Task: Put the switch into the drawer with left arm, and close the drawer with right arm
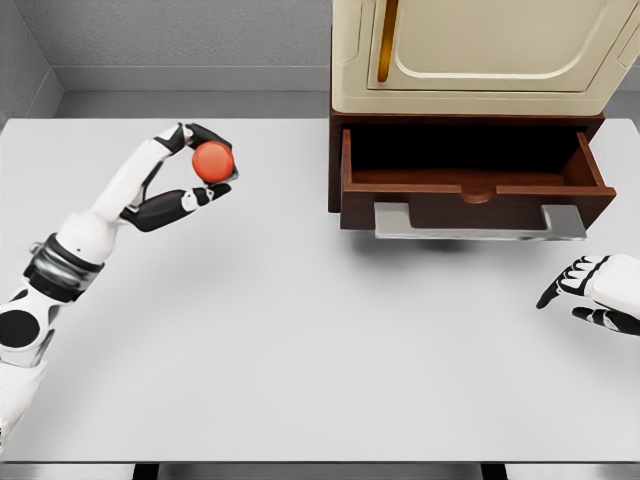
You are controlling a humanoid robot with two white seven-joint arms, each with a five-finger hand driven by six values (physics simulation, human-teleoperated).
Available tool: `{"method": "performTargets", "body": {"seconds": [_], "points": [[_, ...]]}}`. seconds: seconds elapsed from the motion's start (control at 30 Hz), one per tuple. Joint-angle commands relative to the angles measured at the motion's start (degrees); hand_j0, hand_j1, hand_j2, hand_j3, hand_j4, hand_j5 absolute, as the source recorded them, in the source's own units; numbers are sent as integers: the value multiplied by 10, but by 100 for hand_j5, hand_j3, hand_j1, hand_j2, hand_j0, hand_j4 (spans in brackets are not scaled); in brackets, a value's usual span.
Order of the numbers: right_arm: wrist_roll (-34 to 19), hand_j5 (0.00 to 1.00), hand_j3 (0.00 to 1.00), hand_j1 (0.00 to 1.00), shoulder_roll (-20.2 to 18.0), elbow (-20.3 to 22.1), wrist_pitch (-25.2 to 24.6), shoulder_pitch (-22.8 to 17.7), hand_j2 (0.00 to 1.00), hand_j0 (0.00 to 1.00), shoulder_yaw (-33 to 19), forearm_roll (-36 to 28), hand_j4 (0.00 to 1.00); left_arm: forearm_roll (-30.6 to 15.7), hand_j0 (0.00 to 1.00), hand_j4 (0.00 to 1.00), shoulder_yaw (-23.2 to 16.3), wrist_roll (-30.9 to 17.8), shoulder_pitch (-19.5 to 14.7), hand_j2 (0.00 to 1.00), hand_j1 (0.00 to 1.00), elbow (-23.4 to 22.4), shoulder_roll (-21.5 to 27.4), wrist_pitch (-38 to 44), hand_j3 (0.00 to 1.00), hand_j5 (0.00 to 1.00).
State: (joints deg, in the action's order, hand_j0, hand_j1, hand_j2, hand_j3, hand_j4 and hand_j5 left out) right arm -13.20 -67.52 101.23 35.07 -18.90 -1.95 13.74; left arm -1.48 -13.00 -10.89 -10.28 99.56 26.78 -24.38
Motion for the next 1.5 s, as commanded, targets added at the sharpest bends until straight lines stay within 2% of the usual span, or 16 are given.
{"method": "performTargets", "body": {"seconds": [0.0,0.07,0.27,0.47,0.6,1.03,1.47], "points": [[0,60,60,60,-1,0,-1,0,60,60,-1,-4,60,23,33,33,0,1,-2,33,33,8,-18,0,33,33],[0,60,60,60,-1,0,-1,0,60,60,0,-4,60,48,33,33,0,1,-4,33,33,9,-41,0,33,33],[1,60,60,60,-1,0,-1,1,60,60,-1,-5,60,82,33,33,0,1,-22,33,33,15,-66,0,33,33],[1,60,60,60,3,0,-1,13,60,60,-1,-14,60,160,30,30,-1,1,-37,30,30,17,-113,0,30,30],[1,60,60,60,3,0,-1,13,60,60,-1,-14,60,200,30,30,-33,1,-67,30,30,19,-116,0,30,30],[2,61,61,61,2,-1,-1,13,61,61,0,-19,61,257,30,30,-84,1,-122,30,30,14,-118,0,30,30],[2,61,61,61,3,0,-1,13,61,61,0,-19,61,377,30,30,-103,1,-139,30,30,13,-173,1,30,30]]}}
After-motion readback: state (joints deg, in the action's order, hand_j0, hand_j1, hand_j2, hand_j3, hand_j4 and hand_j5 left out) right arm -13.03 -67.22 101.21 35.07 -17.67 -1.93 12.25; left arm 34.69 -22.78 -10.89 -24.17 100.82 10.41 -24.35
